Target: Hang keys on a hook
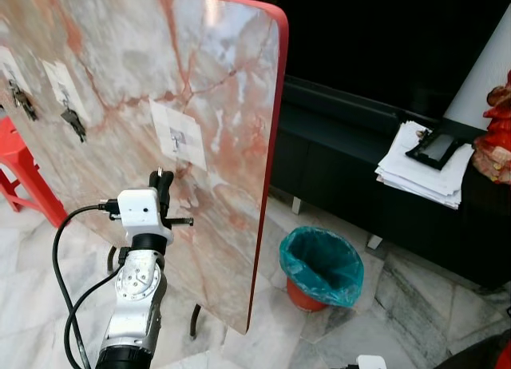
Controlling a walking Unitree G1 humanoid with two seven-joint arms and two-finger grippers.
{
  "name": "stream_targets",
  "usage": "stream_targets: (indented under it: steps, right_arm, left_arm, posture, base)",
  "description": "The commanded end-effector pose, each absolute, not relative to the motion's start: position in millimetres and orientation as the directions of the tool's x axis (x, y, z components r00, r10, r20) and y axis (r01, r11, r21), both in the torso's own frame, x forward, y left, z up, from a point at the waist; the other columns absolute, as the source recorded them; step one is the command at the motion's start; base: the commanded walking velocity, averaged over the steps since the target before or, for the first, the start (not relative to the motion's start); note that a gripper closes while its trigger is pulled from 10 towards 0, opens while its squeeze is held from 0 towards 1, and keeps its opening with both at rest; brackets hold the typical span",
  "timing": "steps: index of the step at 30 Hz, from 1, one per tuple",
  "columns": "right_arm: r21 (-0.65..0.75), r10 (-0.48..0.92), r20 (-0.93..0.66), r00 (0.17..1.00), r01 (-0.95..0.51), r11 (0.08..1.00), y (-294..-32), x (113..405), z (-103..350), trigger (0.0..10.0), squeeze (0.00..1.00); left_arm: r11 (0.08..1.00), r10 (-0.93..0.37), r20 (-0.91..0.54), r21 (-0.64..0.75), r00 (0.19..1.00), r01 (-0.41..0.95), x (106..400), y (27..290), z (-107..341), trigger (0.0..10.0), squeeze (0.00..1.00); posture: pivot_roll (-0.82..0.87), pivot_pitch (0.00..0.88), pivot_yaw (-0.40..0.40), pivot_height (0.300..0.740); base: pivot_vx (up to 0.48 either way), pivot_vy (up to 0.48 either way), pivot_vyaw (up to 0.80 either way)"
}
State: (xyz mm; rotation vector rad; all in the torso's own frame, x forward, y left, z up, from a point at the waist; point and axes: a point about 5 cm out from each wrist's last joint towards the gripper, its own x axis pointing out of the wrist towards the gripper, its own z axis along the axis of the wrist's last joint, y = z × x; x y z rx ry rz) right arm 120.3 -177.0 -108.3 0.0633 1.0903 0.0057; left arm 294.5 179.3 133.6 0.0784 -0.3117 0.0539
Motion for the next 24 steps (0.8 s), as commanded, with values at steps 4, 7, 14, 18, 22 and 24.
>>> stream_targets:
  steps: [4, 7, 14, 18, 22, 24]
  right_arm:
    - [0.055, 0.039, -0.899, 0.437, 0.026, 0.998, -177, 112, -111, 10.0, 0.0]
    - [0.056, 0.04, -0.899, 0.436, 0.023, 0.998, -177, 111, -111, 10.0, 0.0]
    - [0.053, 0.039, -0.901, 0.433, 0.019, 0.998, -177, 110, -111, 10.0, 0.0]
    - [0.053, 0.039, -0.901, 0.432, 0.019, 0.998, -177, 110, -111, 10.0, 0.0]
    - [0.053, 0.038, -0.901, 0.433, 0.022, 0.998, -178, 110, -111, 10.0, 0.0]
    - [0.053, 0.037, -0.901, 0.433, 0.026, 0.998, -178, 110, -111, 10.0, 0.0]
  left_arm:
    - [0.99, -0.058, 0.351, 0.138, 0.935, 0.01, 290, 167, 145, 10.0, 0.0]
    - [0.979, -0.134, 0.366, 0.193, 0.921, 0.066, 282, 157, 150, 10.0, 0.0]
    - [0.978, -0.145, 0.381, 0.197, 0.913, 0.073, 278, 153, 156, 10.0, 0.0]
    - [0.978, -0.136, 0.397, 0.199, 0.907, 0.059, 279, 153, 162, 10.0, 0.0]
    - [0.981, -0.111, 0.425, 0.19, 0.898, 0.031, 280, 156, 171, 10.0, 0.0]
    - [0.983, -0.099, 0.429, 0.182, 0.898, 0.021, 281, 158, 174, 10.0, 0.0]
  posture:
    - [-0.05, 0.027, -0.042, 0.74]
    - [-0.05, 0.02, -0.037, 0.74]
    - [-0.05, 0.01, -0.039, 0.74]
    - [-0.05, 0.007, -0.038, 0.74]
    - [-0.05, 0.007, -0.038, 0.74]
    - [-0.05, 0.007, -0.038, 0.74]
  base:
    - [0.0, 0.0, 0.0]
    - [0.0, 0.0, 0.0]
    - [0.0, 0.0, 0.0]
    - [0.0, 0.0, 0.0]
    - [0.0, 0.0, 0.0]
    - [0.0, 0.0, 0.0]
